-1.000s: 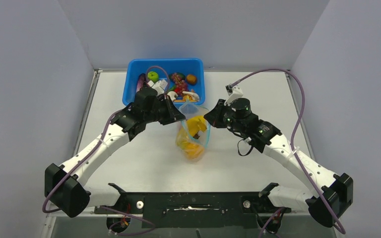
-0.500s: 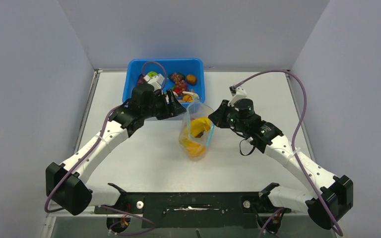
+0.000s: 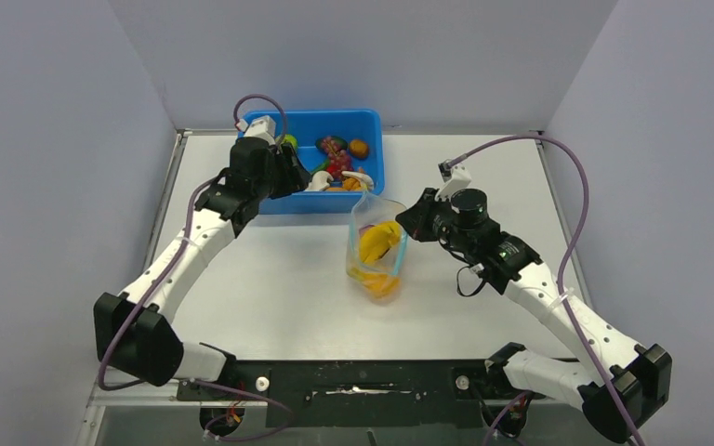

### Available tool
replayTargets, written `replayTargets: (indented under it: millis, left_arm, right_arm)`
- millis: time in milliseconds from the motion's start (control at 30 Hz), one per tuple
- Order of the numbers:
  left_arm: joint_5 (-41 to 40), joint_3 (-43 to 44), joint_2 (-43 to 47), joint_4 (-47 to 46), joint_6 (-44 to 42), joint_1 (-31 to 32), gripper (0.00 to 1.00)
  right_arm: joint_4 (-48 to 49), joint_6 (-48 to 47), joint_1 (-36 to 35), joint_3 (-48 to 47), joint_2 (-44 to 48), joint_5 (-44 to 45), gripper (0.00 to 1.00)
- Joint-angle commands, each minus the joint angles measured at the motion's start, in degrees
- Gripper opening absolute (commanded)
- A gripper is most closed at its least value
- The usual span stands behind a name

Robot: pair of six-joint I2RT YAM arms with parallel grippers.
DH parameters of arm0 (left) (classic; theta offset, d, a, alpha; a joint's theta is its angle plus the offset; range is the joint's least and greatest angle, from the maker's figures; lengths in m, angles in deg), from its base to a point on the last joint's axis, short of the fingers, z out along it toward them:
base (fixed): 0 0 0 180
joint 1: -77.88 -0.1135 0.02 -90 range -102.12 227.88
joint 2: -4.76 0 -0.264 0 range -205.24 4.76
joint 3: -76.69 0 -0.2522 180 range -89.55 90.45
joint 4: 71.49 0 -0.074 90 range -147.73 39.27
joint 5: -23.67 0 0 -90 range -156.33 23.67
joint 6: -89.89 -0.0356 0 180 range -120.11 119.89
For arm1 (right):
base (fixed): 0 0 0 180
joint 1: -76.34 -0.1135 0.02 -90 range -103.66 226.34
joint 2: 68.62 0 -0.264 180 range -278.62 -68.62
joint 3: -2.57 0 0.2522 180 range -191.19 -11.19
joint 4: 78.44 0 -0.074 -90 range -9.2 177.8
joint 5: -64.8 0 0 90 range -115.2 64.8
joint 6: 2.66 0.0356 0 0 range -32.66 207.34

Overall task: Place the food in the zip-top bag and seal the zipper
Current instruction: Pick up the fake vegetable from the bin.

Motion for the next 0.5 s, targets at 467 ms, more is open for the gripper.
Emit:
replayTargets:
  millis: [467]
  left_arm:
    - [-9.4, 32.7, -35.4, -0.8, -18.2, -10.2, 0.72]
  right_arm:
    - [6.1, -2.2, 1.6, -0.5, 0.1, -4.2, 0.0]
